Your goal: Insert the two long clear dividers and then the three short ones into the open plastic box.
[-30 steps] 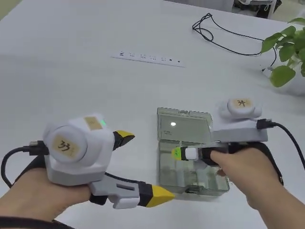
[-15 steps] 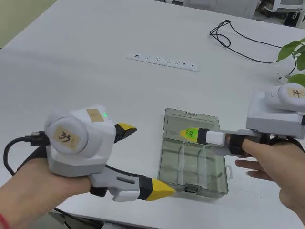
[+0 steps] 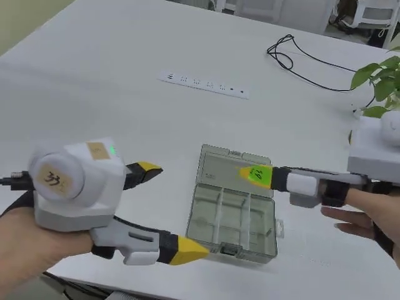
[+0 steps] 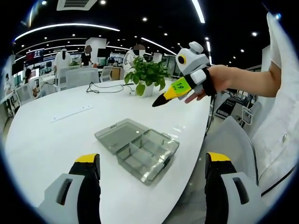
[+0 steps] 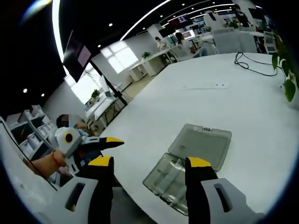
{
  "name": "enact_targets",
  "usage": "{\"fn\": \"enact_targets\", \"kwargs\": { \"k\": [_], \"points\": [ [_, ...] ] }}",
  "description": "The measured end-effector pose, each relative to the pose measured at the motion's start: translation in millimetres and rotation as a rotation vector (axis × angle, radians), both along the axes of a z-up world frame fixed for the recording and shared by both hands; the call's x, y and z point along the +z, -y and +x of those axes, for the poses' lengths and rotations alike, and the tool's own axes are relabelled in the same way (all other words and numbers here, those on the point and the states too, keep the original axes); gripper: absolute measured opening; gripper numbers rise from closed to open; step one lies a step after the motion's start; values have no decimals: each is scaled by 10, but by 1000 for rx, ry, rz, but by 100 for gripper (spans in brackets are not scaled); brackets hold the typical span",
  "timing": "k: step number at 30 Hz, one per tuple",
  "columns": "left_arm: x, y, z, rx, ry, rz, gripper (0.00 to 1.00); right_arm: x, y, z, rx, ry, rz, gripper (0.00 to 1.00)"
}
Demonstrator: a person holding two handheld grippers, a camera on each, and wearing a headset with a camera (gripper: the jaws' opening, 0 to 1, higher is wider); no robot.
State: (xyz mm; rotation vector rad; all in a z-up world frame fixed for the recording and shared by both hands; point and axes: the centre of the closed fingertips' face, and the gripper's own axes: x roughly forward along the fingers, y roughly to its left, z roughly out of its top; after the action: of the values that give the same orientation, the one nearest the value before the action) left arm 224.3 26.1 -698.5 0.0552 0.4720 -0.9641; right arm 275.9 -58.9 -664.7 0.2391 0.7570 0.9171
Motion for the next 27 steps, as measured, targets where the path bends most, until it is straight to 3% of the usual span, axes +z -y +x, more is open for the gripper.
{"fn": "enact_targets", "kwargs": {
  "k": [3, 4, 5, 6, 8, 10, 12, 13, 18, 20, 27],
  "points": [
    [23, 23, -6, -9, 5, -7, 97, -1, 124, -13, 43, 31, -29, 65],
    [25, 28, -9, -14, 6, -7, 97, 24, 163, 3, 74, 89, -39, 65],
    [25, 31, -12, -17, 6, -7, 97, 13, 198, -4, 89, 102, -54, 67],
    [23, 32, -15, -21, 5, -6, 98, -41, 260, -34, 102, 78, -87, 68],
    [21, 34, -18, -27, 4, -9, 97, -81, 356, -31, 136, 104, -119, 70],
    [11, 34, -21, -31, 1, -8, 97, -132, 408, -95, 209, 127, -157, 76],
    [-4, 35, -23, -34, -3, -6, 97, -186, 458, -119, 270, 180, -216, 85],
    [-10, 37, -23, -36, -5, -8, 97, -248, 506, -169, 313, 181, -261, 87],
    [-34, 50, -16, -43, -12, -12, 97, -358, 593, -216, 404, 206, -313, 90],
    [-43, 59, -18, -48, -15, -13, 97, -443, 668, -231, 449, 209, -369, 93],
    [-50, 75, 7, -54, -18, -22, 97, -751, 924, -227, 614, 237, -517, 88]
  ]
}}
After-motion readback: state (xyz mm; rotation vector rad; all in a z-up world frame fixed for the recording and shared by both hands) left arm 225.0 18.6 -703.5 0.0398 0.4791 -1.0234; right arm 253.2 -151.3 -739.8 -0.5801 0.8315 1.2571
